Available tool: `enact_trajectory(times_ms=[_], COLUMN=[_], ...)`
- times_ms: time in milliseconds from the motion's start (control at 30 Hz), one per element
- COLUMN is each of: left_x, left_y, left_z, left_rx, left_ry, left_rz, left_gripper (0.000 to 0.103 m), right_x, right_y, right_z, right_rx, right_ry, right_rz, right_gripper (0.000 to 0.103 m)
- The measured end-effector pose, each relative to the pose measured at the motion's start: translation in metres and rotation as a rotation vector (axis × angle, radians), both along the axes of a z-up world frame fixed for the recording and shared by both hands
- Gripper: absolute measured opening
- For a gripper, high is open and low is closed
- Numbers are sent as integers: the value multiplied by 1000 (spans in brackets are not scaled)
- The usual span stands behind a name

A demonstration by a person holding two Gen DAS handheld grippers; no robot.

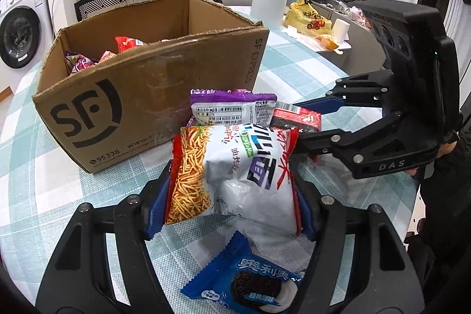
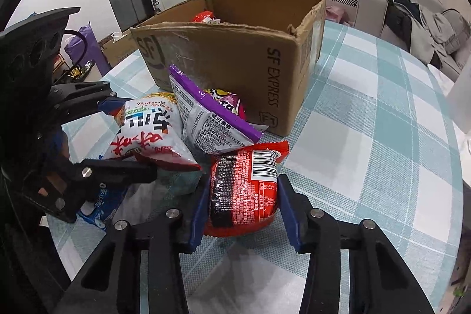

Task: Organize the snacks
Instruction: 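Lift both bags and carry them over the box opening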

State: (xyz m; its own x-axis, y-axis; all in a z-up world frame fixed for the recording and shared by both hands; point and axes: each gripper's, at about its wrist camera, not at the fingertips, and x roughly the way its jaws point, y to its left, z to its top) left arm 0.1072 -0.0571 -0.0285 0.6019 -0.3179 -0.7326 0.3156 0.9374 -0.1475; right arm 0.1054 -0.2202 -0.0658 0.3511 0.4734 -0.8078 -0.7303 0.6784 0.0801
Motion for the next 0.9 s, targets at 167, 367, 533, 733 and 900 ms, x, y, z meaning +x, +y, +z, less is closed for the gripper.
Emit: enact_trajectory(times_ms=[167,367,533,733,900], left_x=[-5,-11,-18,-22,-25], left_y=[2,6,12,20,27], left_z=[6,16,24,31,42], left_rx=[-4,-14,-22,-30,-37], left_ry=[-11,-29,-44,-57,-81], left_rz=[11,24,37,53,70], left_gripper=[67,67,67,67,67], right_x=[2,4,3,-1,-5], right_y=[-13,-28,-36,-40,-41], right_z=[10,21,32,42,52], right_rx=[6,25,53,75,106], right_ry=[-24,-49,-75,-97,-116], right_rz=[-27,-63,-83,-89,-89], right_gripper=[45,45,45,45,45])
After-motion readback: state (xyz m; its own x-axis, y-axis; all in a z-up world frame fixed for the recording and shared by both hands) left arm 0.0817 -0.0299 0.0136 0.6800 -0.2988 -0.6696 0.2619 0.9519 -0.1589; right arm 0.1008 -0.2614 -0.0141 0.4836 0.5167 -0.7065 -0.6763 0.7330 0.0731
